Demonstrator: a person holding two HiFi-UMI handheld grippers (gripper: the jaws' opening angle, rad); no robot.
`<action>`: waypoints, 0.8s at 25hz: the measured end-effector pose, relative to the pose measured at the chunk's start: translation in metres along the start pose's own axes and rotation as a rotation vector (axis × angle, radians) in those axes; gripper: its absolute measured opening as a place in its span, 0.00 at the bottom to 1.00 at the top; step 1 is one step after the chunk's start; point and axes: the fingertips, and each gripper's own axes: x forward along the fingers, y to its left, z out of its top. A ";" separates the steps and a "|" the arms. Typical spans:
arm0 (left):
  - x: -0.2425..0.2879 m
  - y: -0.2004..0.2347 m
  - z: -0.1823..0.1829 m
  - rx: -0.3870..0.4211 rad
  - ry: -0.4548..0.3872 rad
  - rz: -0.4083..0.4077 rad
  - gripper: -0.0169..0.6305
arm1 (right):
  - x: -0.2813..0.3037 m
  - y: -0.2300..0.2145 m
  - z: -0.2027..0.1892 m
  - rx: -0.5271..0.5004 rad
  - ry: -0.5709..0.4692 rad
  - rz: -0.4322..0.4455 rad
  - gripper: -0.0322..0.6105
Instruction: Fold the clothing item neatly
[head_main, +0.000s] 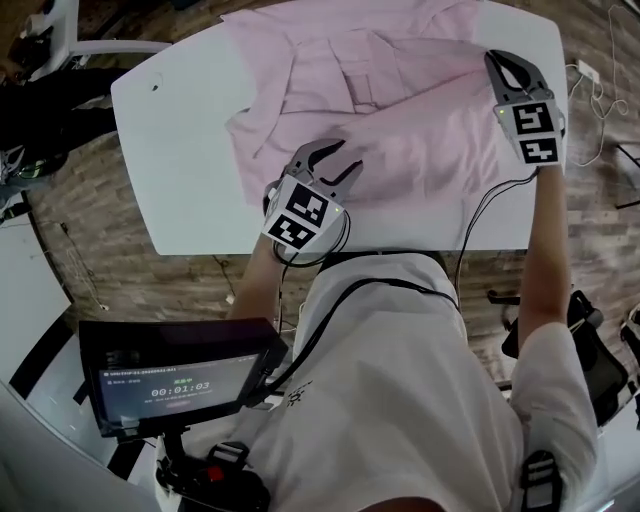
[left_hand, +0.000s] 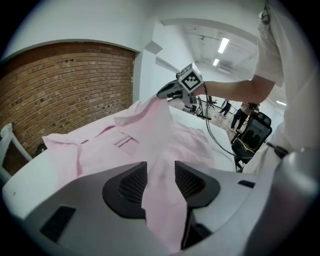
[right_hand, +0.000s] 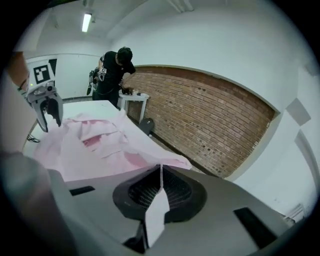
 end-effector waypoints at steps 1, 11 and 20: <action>-0.004 0.007 -0.002 -0.008 0.005 0.030 0.30 | 0.012 -0.017 0.000 -0.002 0.006 -0.012 0.07; -0.038 0.068 -0.077 -0.046 0.155 0.232 0.30 | 0.069 -0.046 -0.056 0.142 0.167 0.069 0.17; -0.067 0.115 -0.110 0.294 0.361 0.359 0.31 | -0.018 -0.023 -0.047 0.247 0.039 0.010 0.17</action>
